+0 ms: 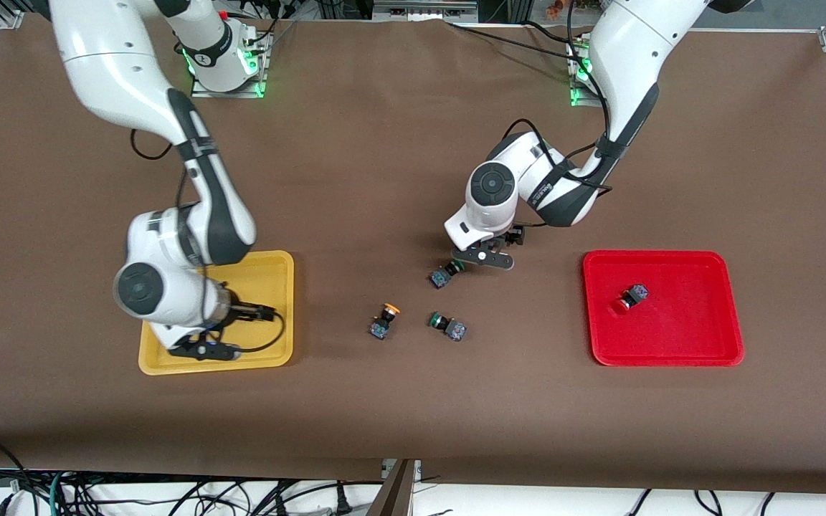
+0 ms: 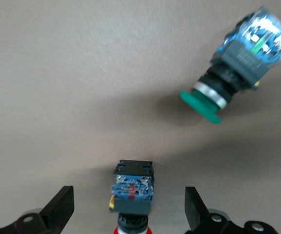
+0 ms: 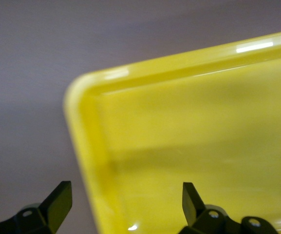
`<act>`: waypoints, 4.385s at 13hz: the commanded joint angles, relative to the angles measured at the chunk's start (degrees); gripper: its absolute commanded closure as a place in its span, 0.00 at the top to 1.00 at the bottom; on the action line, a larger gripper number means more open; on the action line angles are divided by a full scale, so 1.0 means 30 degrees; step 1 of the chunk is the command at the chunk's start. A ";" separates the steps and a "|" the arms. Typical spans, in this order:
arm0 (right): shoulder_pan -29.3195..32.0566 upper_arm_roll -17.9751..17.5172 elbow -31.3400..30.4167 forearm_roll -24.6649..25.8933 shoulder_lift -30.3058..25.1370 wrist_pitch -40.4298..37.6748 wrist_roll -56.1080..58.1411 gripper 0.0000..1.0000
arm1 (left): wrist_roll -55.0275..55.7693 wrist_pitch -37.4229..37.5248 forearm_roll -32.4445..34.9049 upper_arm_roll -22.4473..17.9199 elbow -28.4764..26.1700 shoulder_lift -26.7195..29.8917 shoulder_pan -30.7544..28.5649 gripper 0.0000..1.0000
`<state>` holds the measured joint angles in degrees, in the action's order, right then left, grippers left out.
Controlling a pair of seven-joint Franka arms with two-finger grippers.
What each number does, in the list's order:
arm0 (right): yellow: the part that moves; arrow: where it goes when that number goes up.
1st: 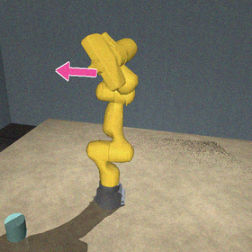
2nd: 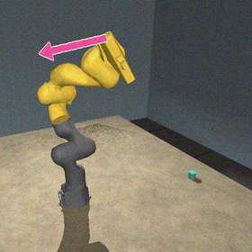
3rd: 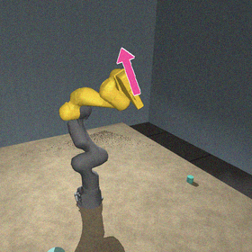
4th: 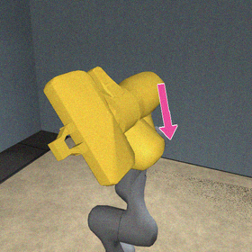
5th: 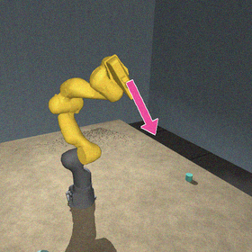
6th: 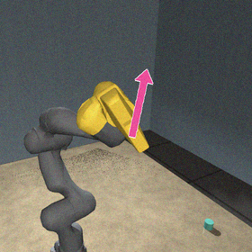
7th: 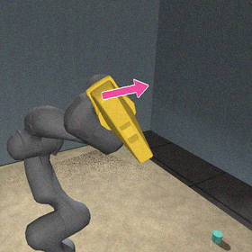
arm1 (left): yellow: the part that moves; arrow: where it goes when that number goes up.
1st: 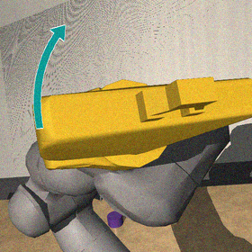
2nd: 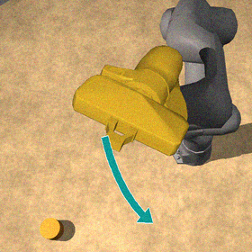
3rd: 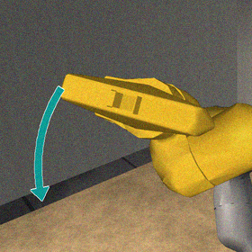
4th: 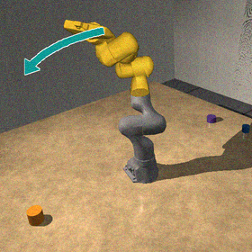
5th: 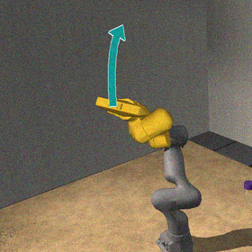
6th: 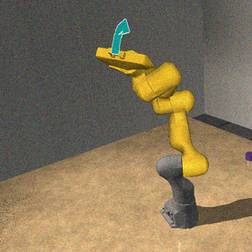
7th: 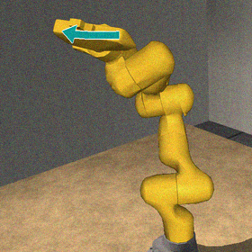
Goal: Place red and yellow buttons in trays
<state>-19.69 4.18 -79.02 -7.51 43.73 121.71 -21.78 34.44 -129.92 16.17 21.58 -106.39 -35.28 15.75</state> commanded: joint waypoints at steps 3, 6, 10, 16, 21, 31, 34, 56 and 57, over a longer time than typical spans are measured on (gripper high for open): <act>-0.2984 0.0217 0.0178 0.0071 0.1270 0.4126 -0.7117 1.00 | 0.0502 -0.2544 0.0585 0.0102 -0.1802 0.0131 -0.0241 0.59; -0.4068 0.0188 0.0674 0.0041 0.2294 0.6358 -0.8469 1.00 | 0.0414 -0.2398 0.0556 0.0072 -0.1685 0.0188 -0.0270 0.09; -0.4921 0.0217 0.2520 0.0042 0.3614 0.6451 -1.0056 1.00 | 0.0122 -0.1059 0.0585 0.0043 -0.1481 0.1181 -0.0651 0.07; -0.5420 0.0217 0.4543 0.0071 0.5374 0.6539 -1.0174 1.00 | -0.9266 0.6650 0.0351 0.0102 0.2559 0.2239 -0.3982 0.09; -0.5420 0.0217 0.4544 0.0100 0.5638 0.6977 -1.0056 0.49 | -1.8000 0.6305 0.0555 0.0073 0.2856 0.2182 -0.8672 0.12; -0.3259 0.0247 0.4515 -0.0046 0.1838 -0.1213 -0.5003 0.01 | -2.6862 -0.0873 0.2080 -0.0426 0.2798 -0.1099 -1.3073 0.28; -0.1500 0.0422 0.4399 0.0012 0.1274 -0.3913 0.0094 0.01 | -2.6833 -0.0757 0.2080 -0.0397 0.2798 -0.1101 -1.3073 1.00; 0.1171 0.2703 0.2288 0.0451 -0.3115 -1.0297 1.0741 1.00 | -1.1576 1.5105 -0.6807 -0.5475 0.7972 0.8762 -0.6989 1.00; 0.1171 0.2997 0.2288 0.0539 -0.3644 -1.1380 1.0745 1.00 | -1.1453 1.3440 -0.7320 -0.6654 0.5750 1.0339 -0.6168 1.00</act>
<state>-16.27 12.22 -71.14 -6.89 36.33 92.14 8.52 -2.35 -82.04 -1.06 9.30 -75.79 -14.26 -6.93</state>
